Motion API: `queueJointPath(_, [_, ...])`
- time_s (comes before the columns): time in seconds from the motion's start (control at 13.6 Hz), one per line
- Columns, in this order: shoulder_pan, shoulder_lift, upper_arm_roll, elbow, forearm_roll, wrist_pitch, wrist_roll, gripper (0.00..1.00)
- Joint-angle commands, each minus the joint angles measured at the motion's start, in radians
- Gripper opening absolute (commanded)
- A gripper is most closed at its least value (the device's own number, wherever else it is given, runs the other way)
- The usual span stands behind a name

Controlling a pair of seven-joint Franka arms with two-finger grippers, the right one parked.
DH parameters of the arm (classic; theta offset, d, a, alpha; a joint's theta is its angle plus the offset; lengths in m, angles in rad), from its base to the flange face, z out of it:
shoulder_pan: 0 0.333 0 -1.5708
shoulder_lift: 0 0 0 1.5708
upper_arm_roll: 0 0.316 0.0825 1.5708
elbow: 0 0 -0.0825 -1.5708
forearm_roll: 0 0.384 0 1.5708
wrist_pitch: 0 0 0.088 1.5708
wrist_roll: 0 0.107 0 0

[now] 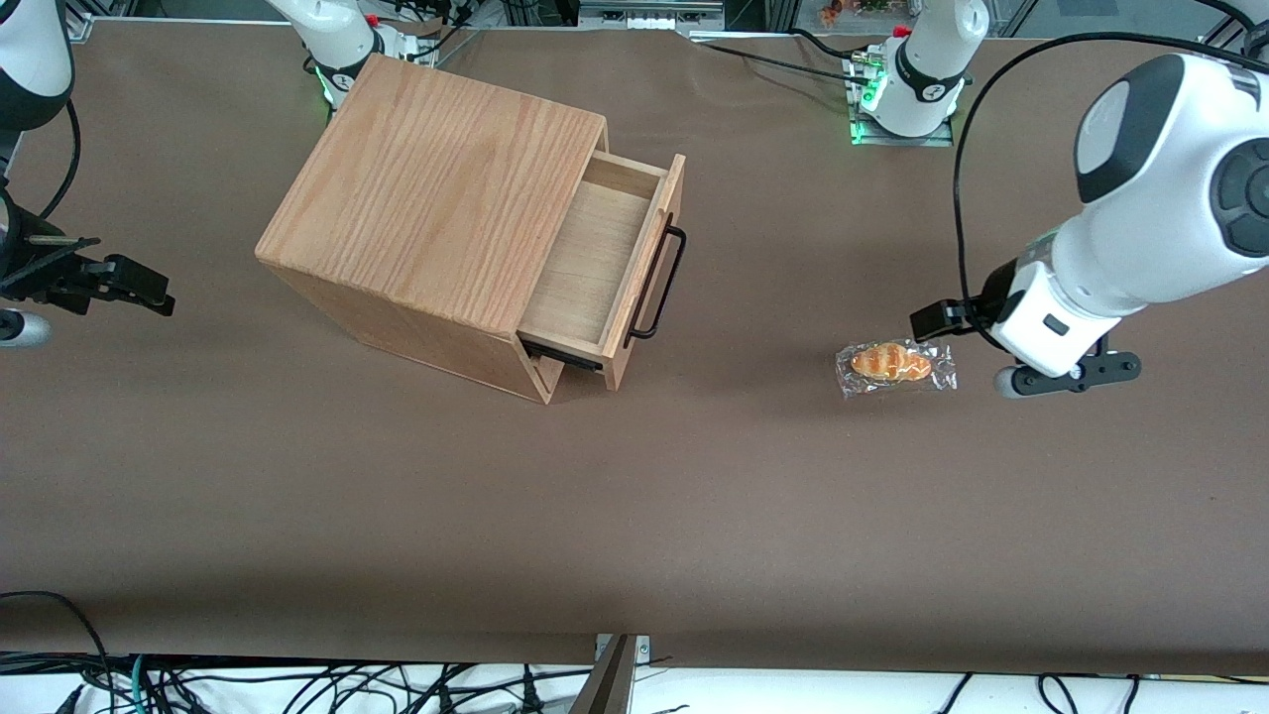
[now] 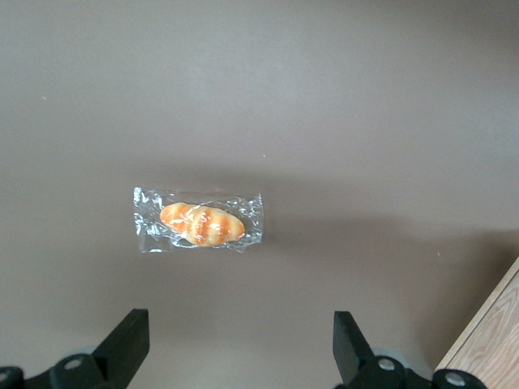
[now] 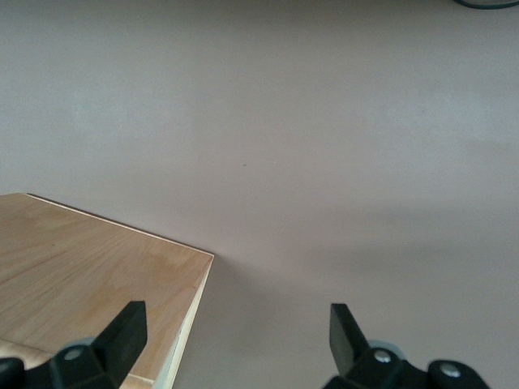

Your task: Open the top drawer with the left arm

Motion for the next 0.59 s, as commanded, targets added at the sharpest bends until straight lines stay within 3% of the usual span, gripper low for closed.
queueJointPath(0.0, [0.039,-0.023,-0.009,0.007,0.033,-0.028,0.046,1.0])
queueJointPath(0.52, [0.134,-0.023,-0.009,0.036,0.033,-0.045,0.152,1.0])
